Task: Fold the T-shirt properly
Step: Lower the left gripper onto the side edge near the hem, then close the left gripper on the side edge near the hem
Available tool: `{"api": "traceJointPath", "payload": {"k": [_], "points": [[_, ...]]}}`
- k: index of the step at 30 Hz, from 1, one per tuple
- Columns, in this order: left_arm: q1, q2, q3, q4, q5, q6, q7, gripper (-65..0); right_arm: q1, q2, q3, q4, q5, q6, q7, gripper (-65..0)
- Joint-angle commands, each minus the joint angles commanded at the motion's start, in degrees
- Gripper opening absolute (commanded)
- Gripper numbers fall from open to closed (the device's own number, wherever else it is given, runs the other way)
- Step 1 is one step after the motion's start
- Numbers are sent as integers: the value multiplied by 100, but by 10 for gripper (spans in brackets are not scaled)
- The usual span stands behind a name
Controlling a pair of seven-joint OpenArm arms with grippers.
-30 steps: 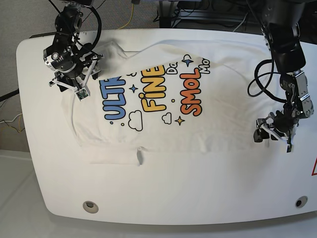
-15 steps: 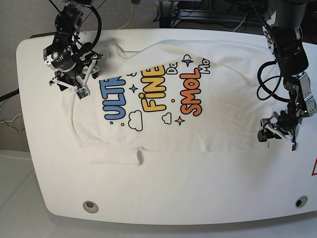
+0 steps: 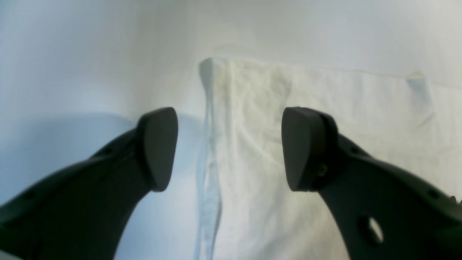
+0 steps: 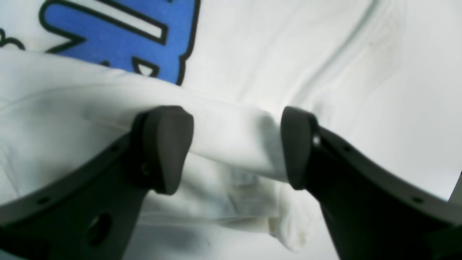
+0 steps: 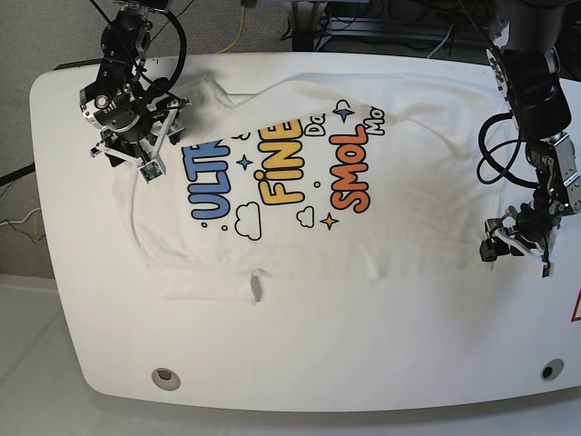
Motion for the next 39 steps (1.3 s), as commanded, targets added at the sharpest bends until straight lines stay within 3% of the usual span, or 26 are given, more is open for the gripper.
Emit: {"api": "traceJointPath", "payload": {"k": [4, 11, 16, 21, 39], "points": [[35, -26, -9, -264, -9, 0, -35, -221, 0, 0, 0, 0, 0, 0, 0, -251], [35, -70, -9, -914, -26, -26, -519, -221, 0, 0, 0, 9, 0, 0, 0, -251], [0, -70, 0, -1284, -18, -290, -703, -222, 0, 0, 0, 9, 0, 0, 0, -251], [-9, -44, 35, -1424, -18, -316, -853, -221, 0, 0, 0, 9, 0, 0, 0, -251], [-211, 598, 378, -1433, 0, -325, -888, -222, -9, 0, 0, 18, 0, 0, -9, -251]]}}
